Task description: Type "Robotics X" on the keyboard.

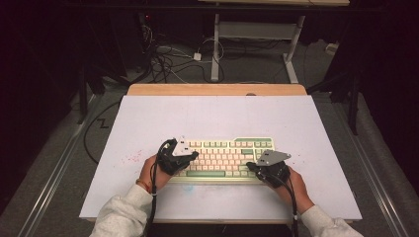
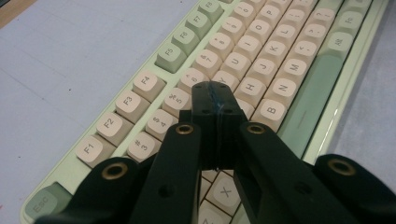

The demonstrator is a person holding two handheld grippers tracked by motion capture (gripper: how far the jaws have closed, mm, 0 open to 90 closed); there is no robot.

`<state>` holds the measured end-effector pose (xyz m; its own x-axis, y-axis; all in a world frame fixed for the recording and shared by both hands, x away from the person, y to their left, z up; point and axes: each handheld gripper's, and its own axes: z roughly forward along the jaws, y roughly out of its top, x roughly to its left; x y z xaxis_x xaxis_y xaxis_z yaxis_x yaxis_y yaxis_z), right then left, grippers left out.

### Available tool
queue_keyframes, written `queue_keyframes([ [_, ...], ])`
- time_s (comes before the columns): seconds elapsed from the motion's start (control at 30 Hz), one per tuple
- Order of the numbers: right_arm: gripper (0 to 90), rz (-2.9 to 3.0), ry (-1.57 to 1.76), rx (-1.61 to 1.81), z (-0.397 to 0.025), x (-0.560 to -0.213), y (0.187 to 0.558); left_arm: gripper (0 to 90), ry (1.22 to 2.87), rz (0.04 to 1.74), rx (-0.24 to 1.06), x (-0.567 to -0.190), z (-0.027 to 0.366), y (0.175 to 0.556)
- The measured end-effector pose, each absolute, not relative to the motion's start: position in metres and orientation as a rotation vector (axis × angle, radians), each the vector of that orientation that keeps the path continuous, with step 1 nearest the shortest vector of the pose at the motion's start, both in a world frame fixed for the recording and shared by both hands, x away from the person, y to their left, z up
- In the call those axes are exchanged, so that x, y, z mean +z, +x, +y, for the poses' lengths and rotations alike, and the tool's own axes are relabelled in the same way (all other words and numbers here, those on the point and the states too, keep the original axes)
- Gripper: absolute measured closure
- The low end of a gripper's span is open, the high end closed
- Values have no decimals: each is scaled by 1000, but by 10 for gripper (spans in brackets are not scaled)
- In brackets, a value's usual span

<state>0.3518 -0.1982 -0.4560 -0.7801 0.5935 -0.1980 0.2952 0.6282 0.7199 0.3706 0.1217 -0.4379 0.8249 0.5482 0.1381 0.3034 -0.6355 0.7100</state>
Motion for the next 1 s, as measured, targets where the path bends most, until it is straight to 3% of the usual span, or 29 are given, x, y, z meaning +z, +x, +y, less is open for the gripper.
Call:
queue_keyframes([
  [1.0,900,2430,702,962,-198,-456,352,878,2345,664,431,-443,118,388],
])
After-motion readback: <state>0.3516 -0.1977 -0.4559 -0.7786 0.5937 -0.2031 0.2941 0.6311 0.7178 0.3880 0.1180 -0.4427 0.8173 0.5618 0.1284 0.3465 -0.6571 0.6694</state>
